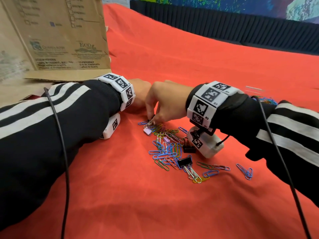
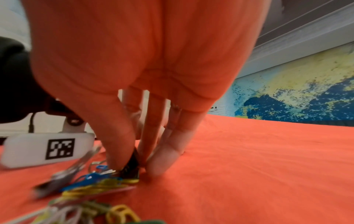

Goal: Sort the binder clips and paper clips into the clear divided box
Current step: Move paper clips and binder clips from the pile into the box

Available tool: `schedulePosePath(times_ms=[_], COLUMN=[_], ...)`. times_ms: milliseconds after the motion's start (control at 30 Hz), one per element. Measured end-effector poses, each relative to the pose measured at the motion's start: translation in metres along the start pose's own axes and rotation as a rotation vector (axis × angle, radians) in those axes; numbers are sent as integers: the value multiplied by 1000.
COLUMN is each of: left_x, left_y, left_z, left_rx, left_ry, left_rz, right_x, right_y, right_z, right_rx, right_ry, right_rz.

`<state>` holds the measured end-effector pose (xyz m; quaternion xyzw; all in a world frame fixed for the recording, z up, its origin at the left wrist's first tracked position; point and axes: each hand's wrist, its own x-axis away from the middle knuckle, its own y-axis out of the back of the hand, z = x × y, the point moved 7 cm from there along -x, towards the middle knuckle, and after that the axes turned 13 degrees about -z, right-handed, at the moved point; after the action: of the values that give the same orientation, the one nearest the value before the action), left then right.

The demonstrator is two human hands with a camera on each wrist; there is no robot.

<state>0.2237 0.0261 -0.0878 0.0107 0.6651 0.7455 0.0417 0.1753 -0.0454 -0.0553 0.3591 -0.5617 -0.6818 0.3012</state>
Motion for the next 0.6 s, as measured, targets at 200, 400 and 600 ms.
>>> schedulePosePath(times_ms=[200, 400, 600], left_x=[2, -7, -10], left_y=[3, 1, -5], left_z=[-2, 7, 12], left_rx=[-42, 75, 84], left_ry=[45, 27, 15], left_rz=[-16, -83, -113], right_x=[1, 18, 66], right_y=[-2, 26, 105], right_z=[3, -31, -122], right_rx=[19, -42, -77], right_ry=[17, -102, -407], right_rz=[-26, -87, -311])
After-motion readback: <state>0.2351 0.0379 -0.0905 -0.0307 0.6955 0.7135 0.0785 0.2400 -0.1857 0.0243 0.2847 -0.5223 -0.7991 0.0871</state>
